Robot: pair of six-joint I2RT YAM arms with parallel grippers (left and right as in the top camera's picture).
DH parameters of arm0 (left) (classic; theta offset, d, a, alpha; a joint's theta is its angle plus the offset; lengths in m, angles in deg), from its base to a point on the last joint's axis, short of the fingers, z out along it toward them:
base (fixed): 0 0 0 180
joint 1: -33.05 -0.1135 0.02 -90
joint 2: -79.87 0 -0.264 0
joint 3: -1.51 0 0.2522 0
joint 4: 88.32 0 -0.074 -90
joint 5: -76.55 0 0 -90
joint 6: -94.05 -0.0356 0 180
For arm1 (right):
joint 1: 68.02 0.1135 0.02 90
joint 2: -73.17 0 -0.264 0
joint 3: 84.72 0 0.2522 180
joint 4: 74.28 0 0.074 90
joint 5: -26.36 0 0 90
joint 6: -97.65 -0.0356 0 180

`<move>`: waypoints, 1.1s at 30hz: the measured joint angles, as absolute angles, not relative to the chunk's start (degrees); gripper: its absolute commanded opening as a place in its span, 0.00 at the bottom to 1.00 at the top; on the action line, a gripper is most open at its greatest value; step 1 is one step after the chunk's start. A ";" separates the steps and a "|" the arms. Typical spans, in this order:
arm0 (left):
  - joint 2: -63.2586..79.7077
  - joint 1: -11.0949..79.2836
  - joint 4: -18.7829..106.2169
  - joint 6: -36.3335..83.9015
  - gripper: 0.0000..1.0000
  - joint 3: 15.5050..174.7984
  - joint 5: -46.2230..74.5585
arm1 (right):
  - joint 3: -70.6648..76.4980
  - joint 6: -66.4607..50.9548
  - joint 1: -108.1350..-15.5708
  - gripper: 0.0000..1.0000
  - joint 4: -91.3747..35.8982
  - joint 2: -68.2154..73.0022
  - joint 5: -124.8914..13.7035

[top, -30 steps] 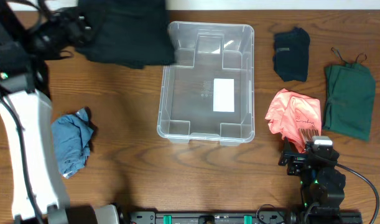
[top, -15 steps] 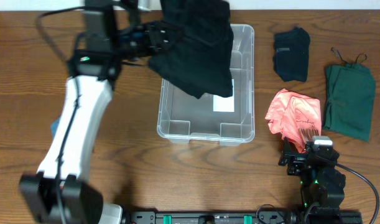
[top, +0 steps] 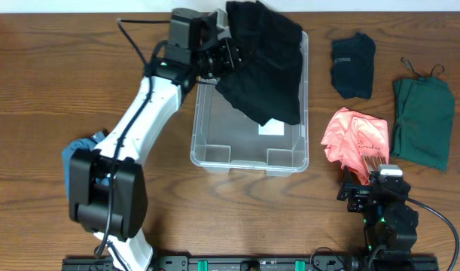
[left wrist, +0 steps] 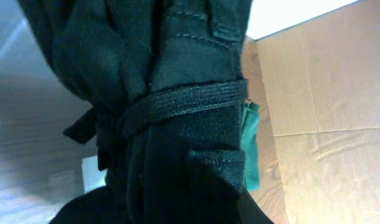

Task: Pack container
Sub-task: 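Lift the black pants with the left gripper and carry them over the container, then lower the black pants into the container and open the left gripper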

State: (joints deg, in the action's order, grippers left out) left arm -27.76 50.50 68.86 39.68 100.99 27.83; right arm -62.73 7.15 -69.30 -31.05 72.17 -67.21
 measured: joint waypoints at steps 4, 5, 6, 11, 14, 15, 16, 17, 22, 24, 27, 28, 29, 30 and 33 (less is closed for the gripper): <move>-29.56 51.18 65.87 40.06 0.06 101.03 25.10 | -62.73 7.15 -69.30 0.99 -31.05 72.17 -67.21; -29.77 51.24 64.40 40.06 0.06 101.03 24.11 | -62.73 7.18 -69.30 0.99 -31.05 72.17 -67.21; -29.90 51.28 63.05 40.08 0.06 101.03 23.11 | -62.73 7.18 -69.30 0.99 -31.05 72.17 -67.21; -29.97 51.33 60.03 40.06 0.06 101.03 19.72 | -62.73 7.18 -69.30 0.99 -31.05 72.17 -67.21; -29.97 51.50 58.74 40.19 0.09 101.03 18.25 | -62.73 7.18 -69.30 0.99 -31.05 72.17 -67.21; -29.97 51.57 58.18 40.32 0.16 101.03 17.82 | -62.73 7.18 -69.30 0.99 -31.05 72.17 -67.21; -29.97 51.61 57.59 40.36 0.26 101.03 17.51 | -62.73 7.18 -69.30 0.99 -31.05 72.17 -67.21; -29.97 51.63 57.17 40.41 0.34 101.03 17.32 | -62.73 7.18 -69.30 0.99 -31.05 72.17 -67.21; -29.97 51.53 56.91 42.92 0.64 101.03 16.03 | -62.73 7.18 -69.30 0.99 -31.05 72.17 -67.21; -29.97 51.39 56.91 43.42 0.64 101.03 16.03 | -62.73 7.18 -69.30 0.99 -31.05 72.17 -67.21; -29.60 51.39 57.28 44.12 0.64 101.03 16.00 | -62.73 7.18 -69.30 0.99 -31.05 72.17 -67.21; -29.23 51.39 57.50 44.30 0.64 101.03 15.92 | -62.73 7.18 -69.30 0.99 -31.05 72.17 -67.21; -28.75 51.39 57.80 44.41 0.64 101.03 15.89 | -62.73 7.18 -69.30 0.99 -31.05 72.17 -67.21; -28.16 51.39 58.28 44.54 0.64 101.03 15.89 | -62.73 7.18 -69.30 0.99 -31.05 72.17 -67.21; -25.23 51.50 60.21 44.06 0.64 101.03 15.59 | -62.73 7.18 -69.30 0.99 -31.05 72.17 -67.21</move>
State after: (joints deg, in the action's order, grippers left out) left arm -25.23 51.50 60.21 44.06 101.03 15.59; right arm -62.73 7.18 -69.30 -31.05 72.17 -67.21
